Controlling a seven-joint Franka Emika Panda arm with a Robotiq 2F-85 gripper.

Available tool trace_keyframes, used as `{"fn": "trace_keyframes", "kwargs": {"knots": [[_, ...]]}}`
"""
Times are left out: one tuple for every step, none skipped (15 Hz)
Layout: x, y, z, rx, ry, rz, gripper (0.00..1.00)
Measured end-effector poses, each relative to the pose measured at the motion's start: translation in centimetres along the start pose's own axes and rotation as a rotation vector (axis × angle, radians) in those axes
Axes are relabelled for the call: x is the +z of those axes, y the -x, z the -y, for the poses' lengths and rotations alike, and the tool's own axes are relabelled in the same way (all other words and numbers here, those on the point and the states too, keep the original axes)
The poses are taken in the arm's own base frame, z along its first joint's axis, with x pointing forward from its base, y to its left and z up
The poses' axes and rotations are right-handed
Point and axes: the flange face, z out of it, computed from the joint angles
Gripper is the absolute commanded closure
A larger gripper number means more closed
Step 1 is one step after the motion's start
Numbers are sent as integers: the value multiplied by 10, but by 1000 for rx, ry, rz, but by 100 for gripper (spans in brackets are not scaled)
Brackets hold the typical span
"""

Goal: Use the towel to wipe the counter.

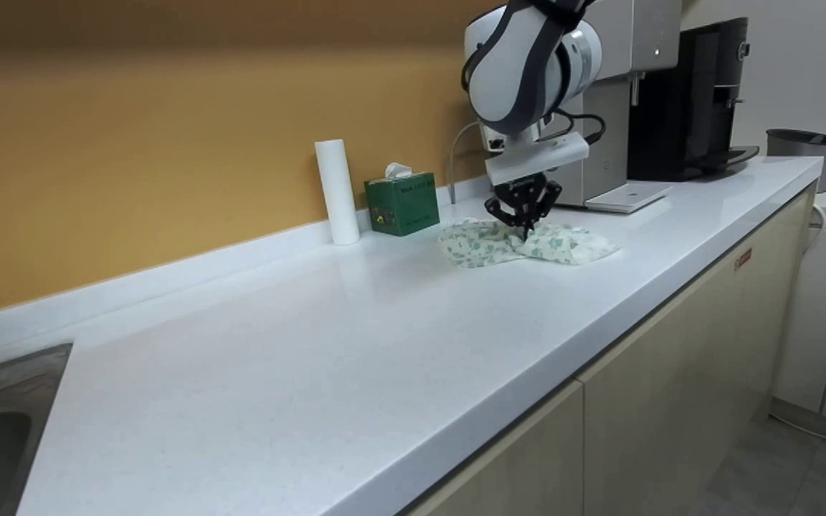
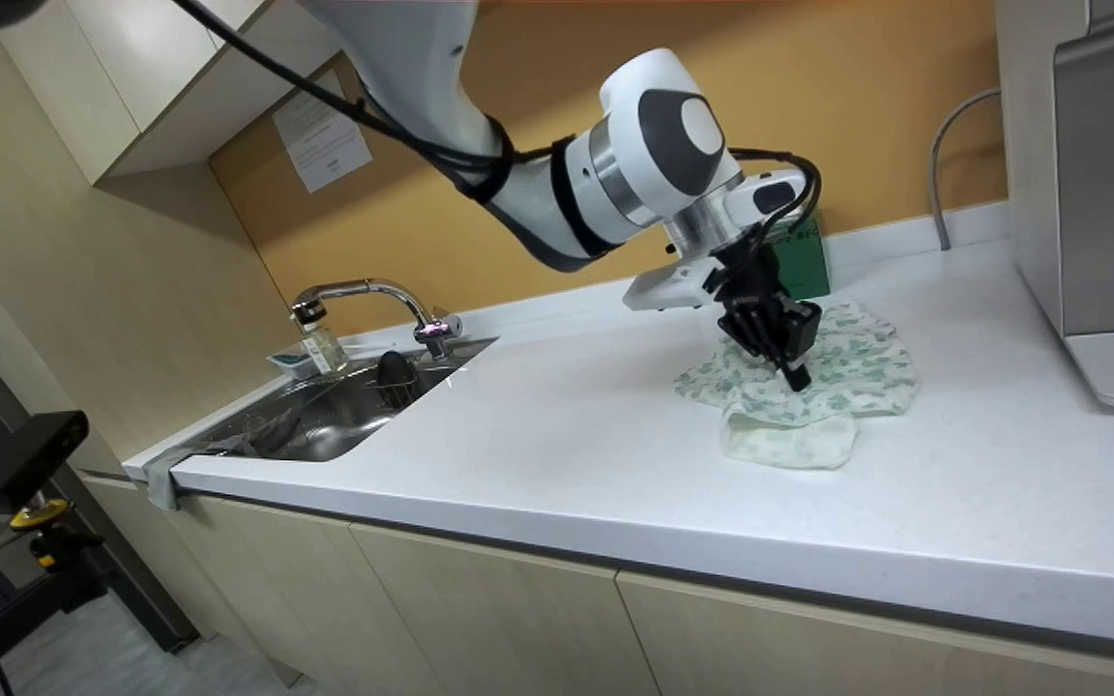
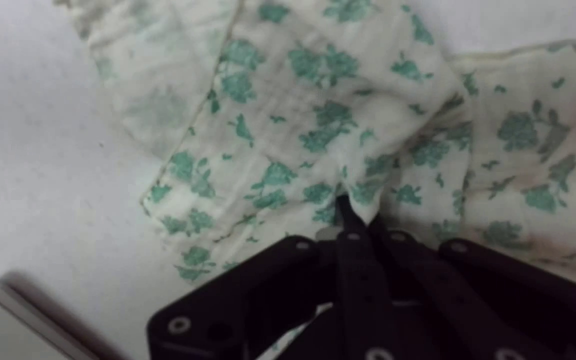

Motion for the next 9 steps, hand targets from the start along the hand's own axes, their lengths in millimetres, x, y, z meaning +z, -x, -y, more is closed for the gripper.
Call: {"fn": "trace_keyframes", "kwargs": {"knots": [[-2, 13, -5, -32, -12, 42, 99], [-5, 26, -10, -64, -25, 82, 99], [-7, 41, -14, -98, -40, 121, 99], [-9, 55, -17, -133, -56, 161, 99], [-11, 69, -20, -171, -72, 199, 99], [-13, 82, -21, -205, -83, 232, 99], [-14, 93, -22, -230, -90, 257, 99], [-15, 100, -22, -250, -94, 271, 99], [-16, 106, -21, -260, -95, 278, 99]]}}
